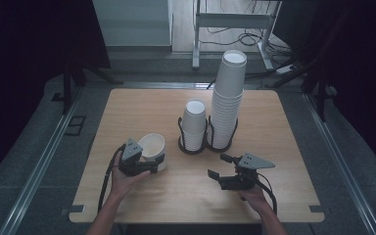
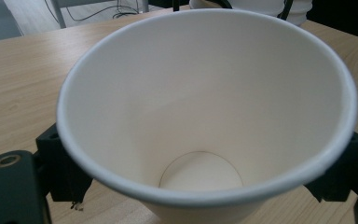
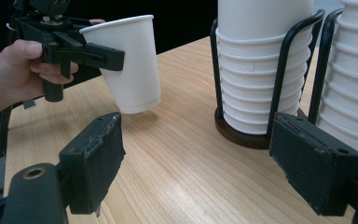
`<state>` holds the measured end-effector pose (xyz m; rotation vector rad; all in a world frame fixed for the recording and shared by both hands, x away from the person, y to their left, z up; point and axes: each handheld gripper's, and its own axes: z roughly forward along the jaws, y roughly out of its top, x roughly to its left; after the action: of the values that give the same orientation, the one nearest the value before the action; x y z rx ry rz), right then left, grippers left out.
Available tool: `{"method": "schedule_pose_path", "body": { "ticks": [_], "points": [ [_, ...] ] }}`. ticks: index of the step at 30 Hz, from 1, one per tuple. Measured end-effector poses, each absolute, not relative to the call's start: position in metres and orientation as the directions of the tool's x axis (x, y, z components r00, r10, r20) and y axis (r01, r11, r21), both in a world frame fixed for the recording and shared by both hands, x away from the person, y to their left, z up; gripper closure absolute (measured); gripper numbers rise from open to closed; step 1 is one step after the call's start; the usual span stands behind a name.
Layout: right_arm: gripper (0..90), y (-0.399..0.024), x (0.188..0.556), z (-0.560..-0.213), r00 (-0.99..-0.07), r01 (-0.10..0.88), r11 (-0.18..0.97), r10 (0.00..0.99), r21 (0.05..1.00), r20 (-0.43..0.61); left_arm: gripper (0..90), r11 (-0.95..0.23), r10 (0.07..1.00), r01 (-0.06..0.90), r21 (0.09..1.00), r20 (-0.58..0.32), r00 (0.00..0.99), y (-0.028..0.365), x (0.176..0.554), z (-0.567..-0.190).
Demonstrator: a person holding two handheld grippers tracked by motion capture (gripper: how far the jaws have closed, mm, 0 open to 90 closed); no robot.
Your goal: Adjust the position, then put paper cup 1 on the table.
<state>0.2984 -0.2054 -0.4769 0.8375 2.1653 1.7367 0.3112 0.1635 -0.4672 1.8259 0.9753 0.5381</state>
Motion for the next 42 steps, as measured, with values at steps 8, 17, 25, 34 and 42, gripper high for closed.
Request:
{"method": "schedule_pose_path", "body": {
  "ticks": [8, 17, 25, 34, 42],
  "points": [
    [17.6, -0.205, 0.299, -0.478, -0.807, 0.286, 0.131, 0.567, 0.949, 0.165, 12.5, -0.221, 0.811, 0.385, 0.896, -0.051, 0.583, 0.161, 0.310, -0.470],
    [17.6, -0.204, 0.298, -0.478, -0.808, 0.285, 0.135, 0.567, 0.949, 0.162, 11.8, -0.251, 0.822, 0.388, 0.887, -0.017, 0.569, 0.158, 0.309, -0.476],
    [17.6, -0.205, 0.299, -0.478, -0.809, 0.283, 0.135, 0.566, 0.949, 0.161, 10.5, -0.278, 0.833, 0.409, 0.869, 0.007, 0.553, 0.154, 0.311, -0.484],
    [17.6, -0.207, 0.298, -0.477, -0.807, 0.280, 0.134, 0.569, 0.951, 0.158, 10.3, -0.297, 0.836, 0.405, 0.865, 0.031, 0.548, 0.154, 0.310, -0.488],
    [17.6, -0.208, 0.298, -0.477, -0.808, 0.279, 0.130, 0.567, 0.952, 0.160, 0.0, -0.324, 0.852, 0.438, 0.839, 0.057, 0.521, 0.150, 0.311, -0.492]
  ]
}}
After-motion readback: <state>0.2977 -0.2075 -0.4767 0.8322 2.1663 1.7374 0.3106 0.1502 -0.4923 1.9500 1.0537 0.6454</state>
